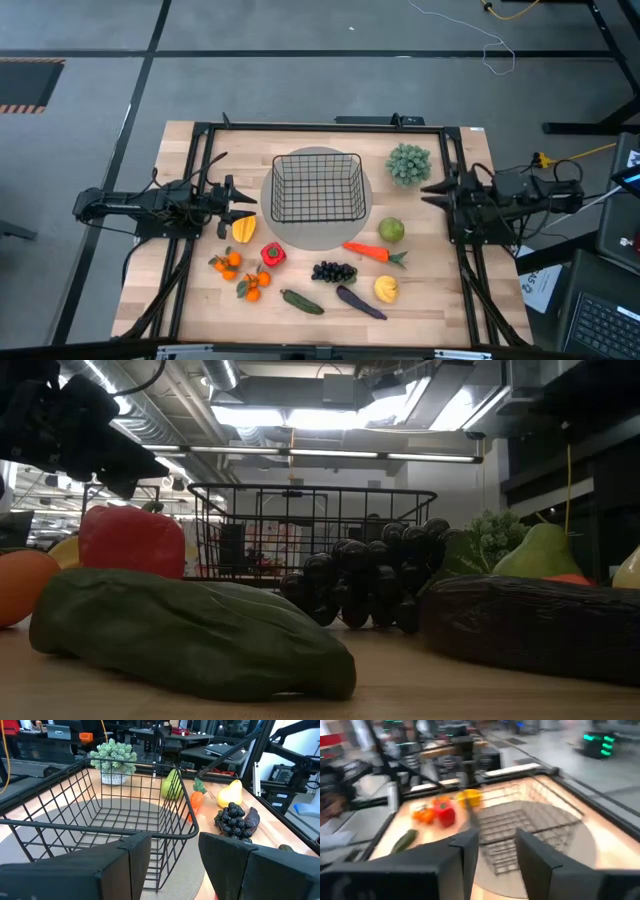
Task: Build produce basket
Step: Put the green pear into the black wire basket
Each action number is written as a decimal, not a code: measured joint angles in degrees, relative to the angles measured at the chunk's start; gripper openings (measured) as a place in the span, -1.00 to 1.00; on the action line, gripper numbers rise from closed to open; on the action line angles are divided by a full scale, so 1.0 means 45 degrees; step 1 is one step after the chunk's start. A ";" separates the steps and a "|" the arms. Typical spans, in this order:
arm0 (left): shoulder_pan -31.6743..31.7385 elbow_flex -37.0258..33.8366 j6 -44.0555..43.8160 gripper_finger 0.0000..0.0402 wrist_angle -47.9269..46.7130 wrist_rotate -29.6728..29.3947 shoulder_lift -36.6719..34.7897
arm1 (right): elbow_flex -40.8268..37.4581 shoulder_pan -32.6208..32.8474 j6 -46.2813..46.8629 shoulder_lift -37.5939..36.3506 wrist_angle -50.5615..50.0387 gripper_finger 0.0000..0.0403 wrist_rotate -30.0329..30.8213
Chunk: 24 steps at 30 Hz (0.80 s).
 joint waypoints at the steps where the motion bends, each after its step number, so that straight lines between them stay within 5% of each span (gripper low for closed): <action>1: -0.0002 0.0000 -0.0001 -0.22 0.0000 0.0000 0.0006 | 0.0166 -0.0007 0.0058 0.0266 0.0014 -0.40 -0.0053; 6: 0.0000 0.0000 -0.0003 -0.22 0.0000 -0.0036 0.0039 | 0.0946 0.0002 0.1006 0.1958 -0.1211 -0.40 -0.1362; 12: -0.0001 0.0000 -0.0004 -0.22 0.0005 -0.0044 0.0034 | 0.1365 0.0002 0.2794 0.4264 -0.3181 -0.40 -0.1332; 24: 0.0001 0.0000 0.0234 -0.22 0.0005 -0.0046 0.0034 | 0.0732 0.0007 0.4205 0.7459 -0.2618 -0.40 -0.1567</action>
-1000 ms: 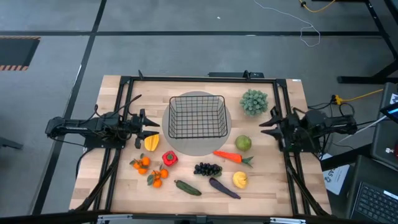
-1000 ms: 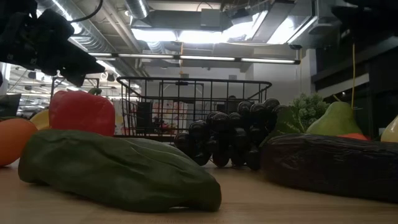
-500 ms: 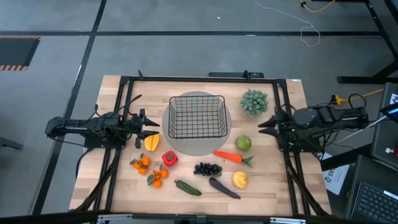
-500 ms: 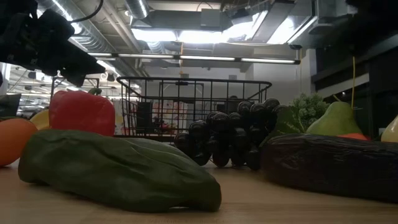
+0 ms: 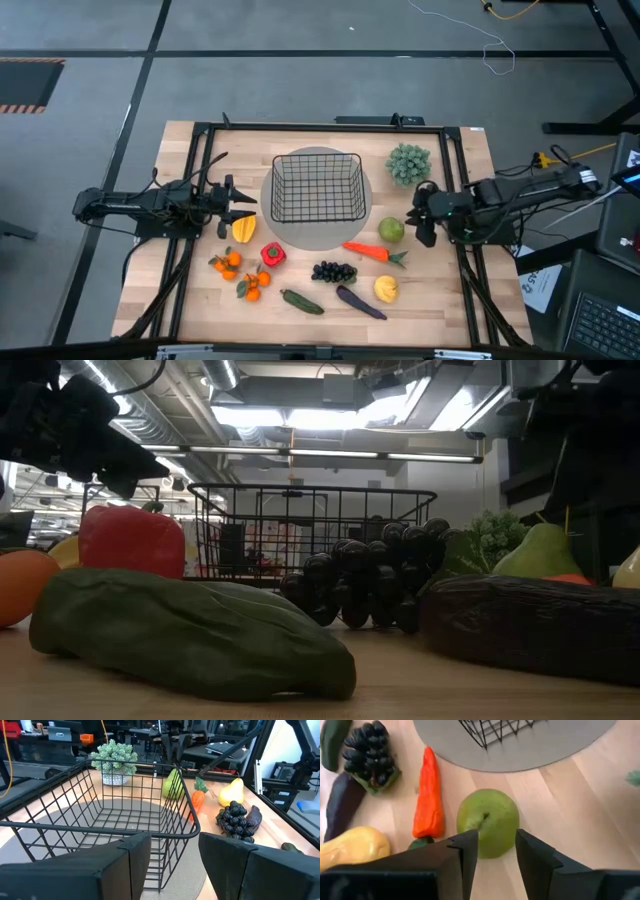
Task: Build produce basket
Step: Put the green pear into the black wire basket
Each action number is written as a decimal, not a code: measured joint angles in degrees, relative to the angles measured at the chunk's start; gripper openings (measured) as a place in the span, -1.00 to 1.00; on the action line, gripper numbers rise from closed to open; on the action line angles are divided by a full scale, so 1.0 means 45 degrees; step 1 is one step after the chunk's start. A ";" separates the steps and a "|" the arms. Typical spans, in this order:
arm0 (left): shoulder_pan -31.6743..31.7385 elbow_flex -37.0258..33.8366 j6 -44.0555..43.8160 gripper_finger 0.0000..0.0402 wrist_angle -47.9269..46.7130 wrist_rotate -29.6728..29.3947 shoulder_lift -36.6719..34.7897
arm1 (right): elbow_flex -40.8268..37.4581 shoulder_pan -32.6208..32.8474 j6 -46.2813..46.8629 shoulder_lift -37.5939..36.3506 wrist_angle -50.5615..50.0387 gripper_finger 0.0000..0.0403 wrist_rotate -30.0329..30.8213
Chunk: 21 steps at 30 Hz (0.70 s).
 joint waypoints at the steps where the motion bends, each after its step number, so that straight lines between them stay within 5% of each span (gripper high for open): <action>1: 0.0000 0.0000 0.0000 -0.22 0.0000 -0.0002 0.0000 | 0.0002 0.0000 -0.0134 0.0162 0.0345 -0.40 -0.0004; 21: 0.0000 0.0000 -0.0002 -0.22 0.0005 -0.0002 0.0000 | 0.0010 0.0000 -0.0357 0.2200 0.1366 -0.40 -0.0136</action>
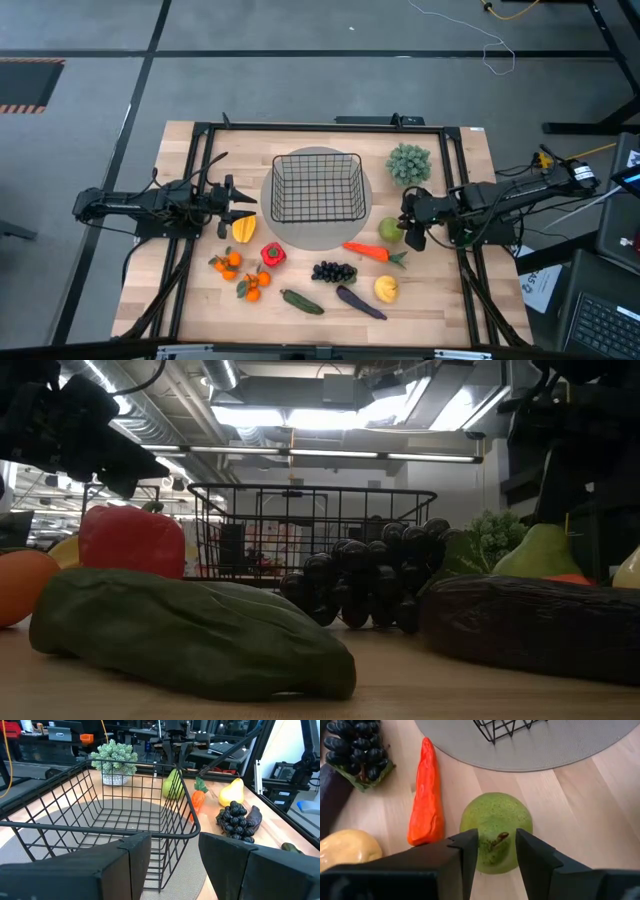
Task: Build produce basket
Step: Put the green pear into the black wire basket
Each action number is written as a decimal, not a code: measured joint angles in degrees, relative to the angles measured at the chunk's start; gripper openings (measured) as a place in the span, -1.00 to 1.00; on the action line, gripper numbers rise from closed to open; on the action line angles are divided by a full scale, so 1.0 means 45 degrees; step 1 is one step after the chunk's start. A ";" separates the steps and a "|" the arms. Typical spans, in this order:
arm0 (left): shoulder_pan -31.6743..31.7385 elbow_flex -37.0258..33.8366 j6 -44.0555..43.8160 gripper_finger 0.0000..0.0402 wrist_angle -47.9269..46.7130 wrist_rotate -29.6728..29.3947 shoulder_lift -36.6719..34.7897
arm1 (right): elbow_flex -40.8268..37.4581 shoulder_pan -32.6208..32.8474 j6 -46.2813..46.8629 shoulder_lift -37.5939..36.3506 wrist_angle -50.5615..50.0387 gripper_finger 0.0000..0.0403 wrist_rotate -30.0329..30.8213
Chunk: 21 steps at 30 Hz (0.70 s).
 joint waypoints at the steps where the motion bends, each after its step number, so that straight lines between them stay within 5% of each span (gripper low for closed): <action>1: -0.0003 0.0000 0.0002 -0.22 0.0000 0.0000 0.0000 | 0.0000 0.0000 -0.0002 0.0000 0.0007 -0.40 0.0005; 13: 0.0002 0.0000 -0.0003 -0.22 0.0004 0.0000 0.0000 | 0.0019 0.0000 0.0430 -0.0019 0.0090 -0.94 0.0068; 21: -0.0003 -0.0001 -0.0003 -0.22 0.0005 -0.0001 0.0000 | 0.0011 0.0000 0.0425 0.0000 0.0275 -0.99 0.0060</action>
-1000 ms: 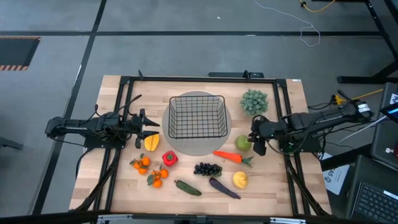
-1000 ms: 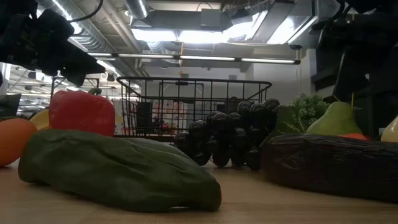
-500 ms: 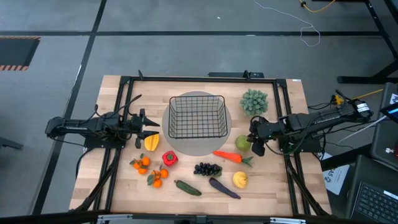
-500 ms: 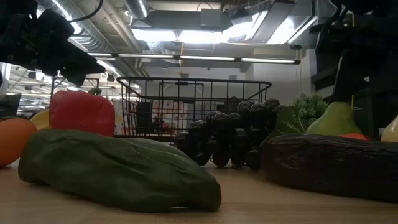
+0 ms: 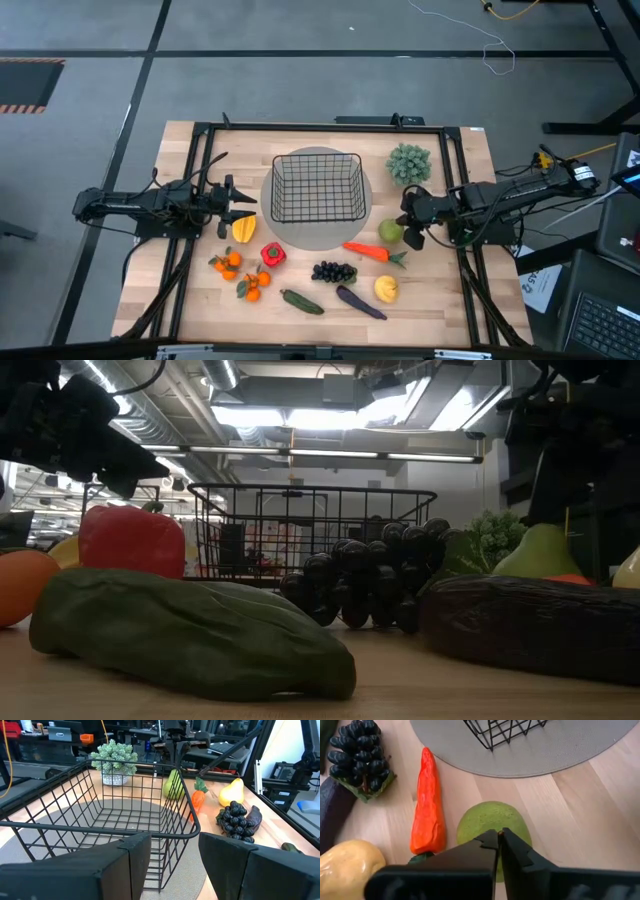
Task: Build produce basket
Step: Put the green pear into the black wire basket
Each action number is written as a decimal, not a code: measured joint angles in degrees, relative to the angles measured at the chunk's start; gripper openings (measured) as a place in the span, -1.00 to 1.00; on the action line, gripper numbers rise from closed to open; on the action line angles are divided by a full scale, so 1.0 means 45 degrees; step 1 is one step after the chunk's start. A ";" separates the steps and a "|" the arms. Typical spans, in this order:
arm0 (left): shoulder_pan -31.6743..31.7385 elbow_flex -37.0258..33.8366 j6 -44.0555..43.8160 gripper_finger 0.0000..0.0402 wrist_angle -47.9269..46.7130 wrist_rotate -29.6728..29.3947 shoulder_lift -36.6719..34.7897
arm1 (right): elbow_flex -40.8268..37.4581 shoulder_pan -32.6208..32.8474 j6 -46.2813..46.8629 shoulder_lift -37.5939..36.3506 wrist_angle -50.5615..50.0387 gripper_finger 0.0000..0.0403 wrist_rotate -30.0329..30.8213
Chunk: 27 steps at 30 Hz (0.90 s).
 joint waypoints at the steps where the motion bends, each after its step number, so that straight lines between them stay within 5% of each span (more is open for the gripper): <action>1: 0.0000 -0.0004 0.0003 -0.22 0.0000 0.0001 0.0000 | -0.0009 0.0000 0.0000 0.0005 0.0067 -0.99 -0.0015; 27: 0.0005 -0.0004 0.0005 -0.22 0.0000 -0.0004 0.0000 | 0.0856 0.0005 -0.1395 -0.0024 0.1572 -1.00 -0.0888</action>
